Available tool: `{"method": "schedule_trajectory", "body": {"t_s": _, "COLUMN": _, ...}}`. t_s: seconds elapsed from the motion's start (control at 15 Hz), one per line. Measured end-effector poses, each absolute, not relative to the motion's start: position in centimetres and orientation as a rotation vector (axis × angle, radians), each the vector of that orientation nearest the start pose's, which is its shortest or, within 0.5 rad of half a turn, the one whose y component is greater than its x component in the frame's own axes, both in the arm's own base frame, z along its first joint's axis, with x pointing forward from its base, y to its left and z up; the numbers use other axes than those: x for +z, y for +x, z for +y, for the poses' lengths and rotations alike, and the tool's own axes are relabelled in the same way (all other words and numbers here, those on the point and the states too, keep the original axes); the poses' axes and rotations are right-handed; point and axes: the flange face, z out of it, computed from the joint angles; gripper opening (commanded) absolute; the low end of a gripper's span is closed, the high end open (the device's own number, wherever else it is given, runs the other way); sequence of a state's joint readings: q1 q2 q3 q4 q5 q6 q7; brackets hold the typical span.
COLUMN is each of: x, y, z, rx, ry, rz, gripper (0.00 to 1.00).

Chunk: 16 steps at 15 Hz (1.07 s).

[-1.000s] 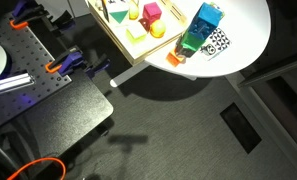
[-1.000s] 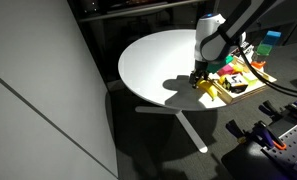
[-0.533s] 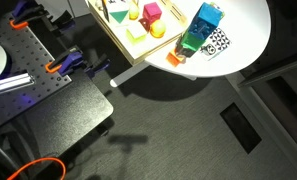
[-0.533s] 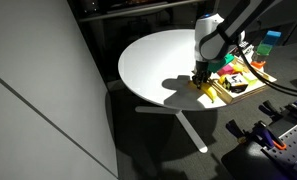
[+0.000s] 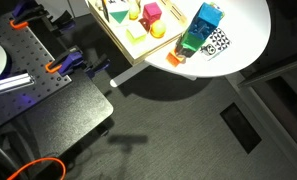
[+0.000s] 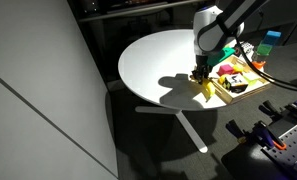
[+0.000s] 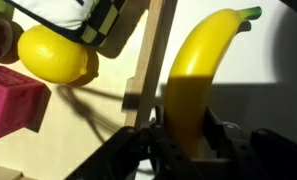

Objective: Put the banana on the tray

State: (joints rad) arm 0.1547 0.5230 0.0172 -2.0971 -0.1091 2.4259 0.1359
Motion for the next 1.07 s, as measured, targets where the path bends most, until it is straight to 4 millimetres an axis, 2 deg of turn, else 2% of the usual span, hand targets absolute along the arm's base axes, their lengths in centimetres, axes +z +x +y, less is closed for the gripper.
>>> {"method": "schedule_trajectory", "body": {"t_s": 0.33, "x": 18.5, "y": 55.8, "z": 9.3, "rx": 0.24, "ry": -3.215, "rz": -0.156, "gripper": 0.15}}
{"method": "schedule_trajectory", "body": {"t_s": 0.53, "x": 20.7, "y": 56.2, "z": 8.4, "rx": 0.203, "ry": -3.225, "rz": -0.099, "gripper": 0.15}}
{"method": "schedule_trajectory", "body": {"t_s": 0.73, "x": 22.6, "y": 56.0, "z": 5.9, "rx": 0.191, "ry": -3.241, "rz": 0.038, "gripper": 0.15}}
{"method": "schedule_trajectory", "body": {"t_s": 1.07, "x": 24.5, "y": 54.6, "z": -0.1, "rx": 0.185, "ry": -3.232, "rz": 0.443, "gripper": 0.15}}
